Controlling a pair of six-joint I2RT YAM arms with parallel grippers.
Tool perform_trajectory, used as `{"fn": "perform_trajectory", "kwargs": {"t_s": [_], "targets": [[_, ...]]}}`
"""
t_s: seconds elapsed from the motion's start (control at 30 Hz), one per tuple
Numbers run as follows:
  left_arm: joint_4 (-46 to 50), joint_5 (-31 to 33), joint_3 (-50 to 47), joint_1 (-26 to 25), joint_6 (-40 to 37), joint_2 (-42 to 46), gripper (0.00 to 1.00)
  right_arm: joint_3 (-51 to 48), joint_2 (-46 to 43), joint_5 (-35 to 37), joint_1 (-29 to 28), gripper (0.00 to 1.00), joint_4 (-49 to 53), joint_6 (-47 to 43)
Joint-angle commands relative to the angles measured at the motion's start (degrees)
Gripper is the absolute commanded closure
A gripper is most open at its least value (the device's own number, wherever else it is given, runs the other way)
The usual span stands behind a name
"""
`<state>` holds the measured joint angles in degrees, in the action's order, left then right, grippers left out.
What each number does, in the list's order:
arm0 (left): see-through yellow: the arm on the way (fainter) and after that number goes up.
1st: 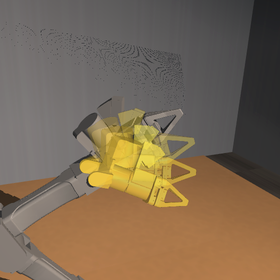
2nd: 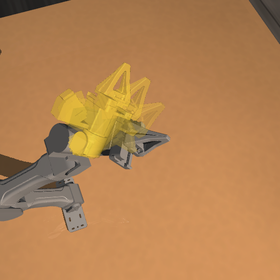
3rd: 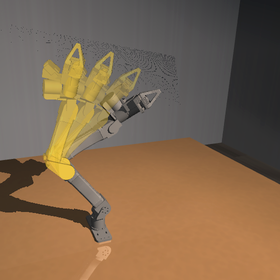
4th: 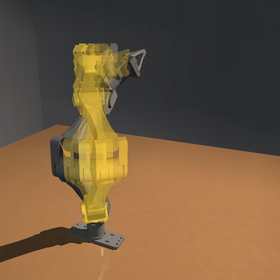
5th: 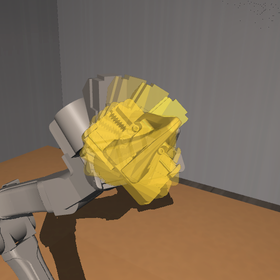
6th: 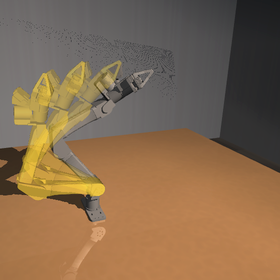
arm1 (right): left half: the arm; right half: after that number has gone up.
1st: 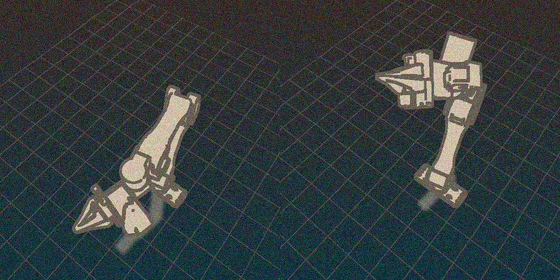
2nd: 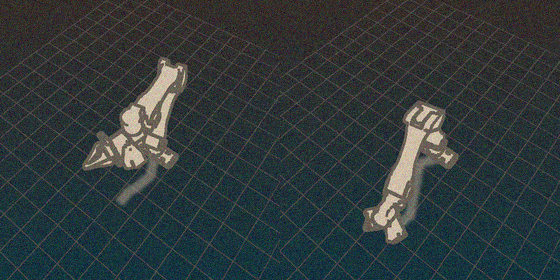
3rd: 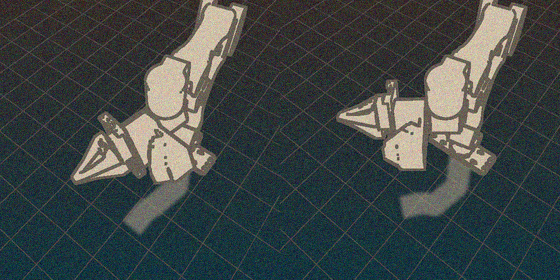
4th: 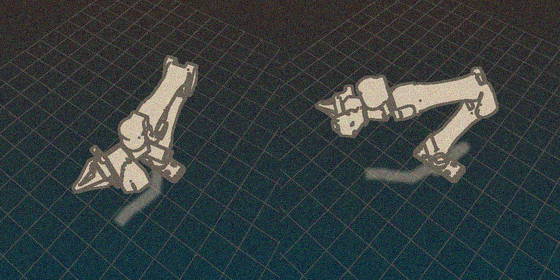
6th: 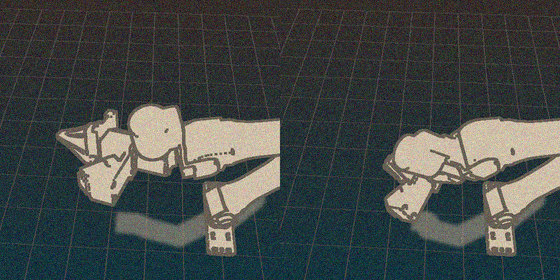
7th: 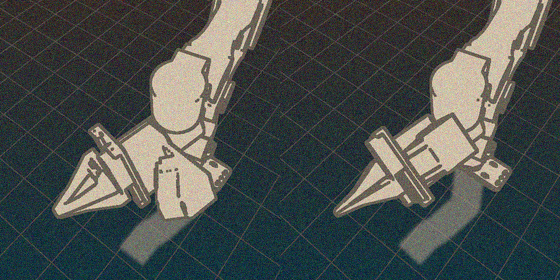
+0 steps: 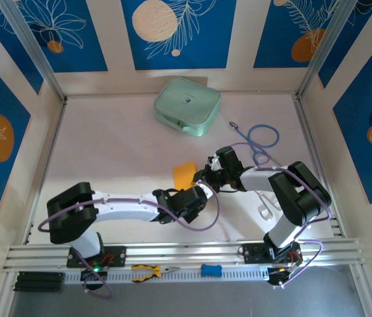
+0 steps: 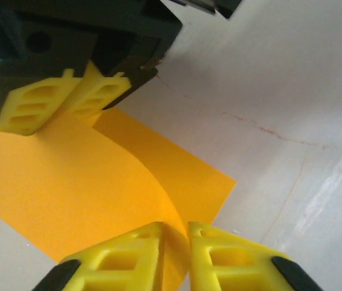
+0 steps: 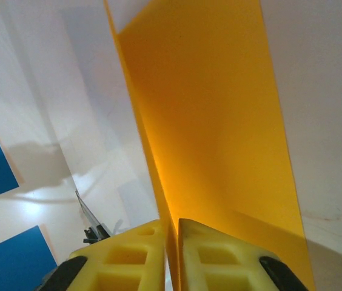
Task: Fold a paper plane with a square sheet of paper (pick it up from the middle)
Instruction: Fold the triangle a second time at the center of the table.
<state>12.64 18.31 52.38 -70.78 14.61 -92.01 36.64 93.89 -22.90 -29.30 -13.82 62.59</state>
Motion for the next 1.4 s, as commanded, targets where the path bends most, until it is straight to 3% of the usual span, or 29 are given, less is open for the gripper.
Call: {"fn": "perform_trajectory", "kwargs": {"t_s": [0.0, 0.07, 0.27, 0.43, 0.6, 0.67, 0.8, 1.0, 1.37], "targets": [[-0.5, -1.3, -0.8, -0.1, 1.1, 1.9, 0.93, -0.1, -1.9, 0.4, 0.5, 0.81, 3.2, -1.0], [-1.3, -3.4, -1.4, 0.5, 1.9, 2.6, 0.99, -0.4, -3.7, 1.7, 0.8, 0.77, 5.3, -1.7], [-6.4, -16.2, -4.5, 5.5, 5.6, 5.3, 1.00, -3.4, -13.6, 8.3, 2.1, 0.58, 13.7, -2.9], [-14.0, -27.3, -8.1, 10.4, 10.3, 6.0, 1.00, -6.5, -22.8, 13.0, 2.4, 0.57, 20.9, -2.8], [-19.5, -32.6, -11.4, 14.4, 14.6, 6.5, 1.00, -11.6, -29.0, 14.6, -0.9, 0.73, 20.5, 0.4], [-21.0, -33.8, -12.4, 15.5, 15.7, 6.5, 1.00, -13.2, -29.5, 14.9, -3.0, 0.83, 18.8, 2.2], [-22.0, -34.8, -13.2, 16.3, 16.4, 6.4, 1.00, -14.8, -27.7, 14.7, -7.6, 0.93, 12.6, 4.7], [-21.7, -35.3, -13.1, 16.6, 16.4, 6.0, 0.95, -13.0, -21.5, 12.3, -10.2, 0.97, 6.1, 4.8], [-19.9, -35.8, -12.4, 16.7, 15.6, 5.0, 0.88, -13.6, -17.9, 11.2, -10.8, 0.96, -0.2, 6.1]]}}
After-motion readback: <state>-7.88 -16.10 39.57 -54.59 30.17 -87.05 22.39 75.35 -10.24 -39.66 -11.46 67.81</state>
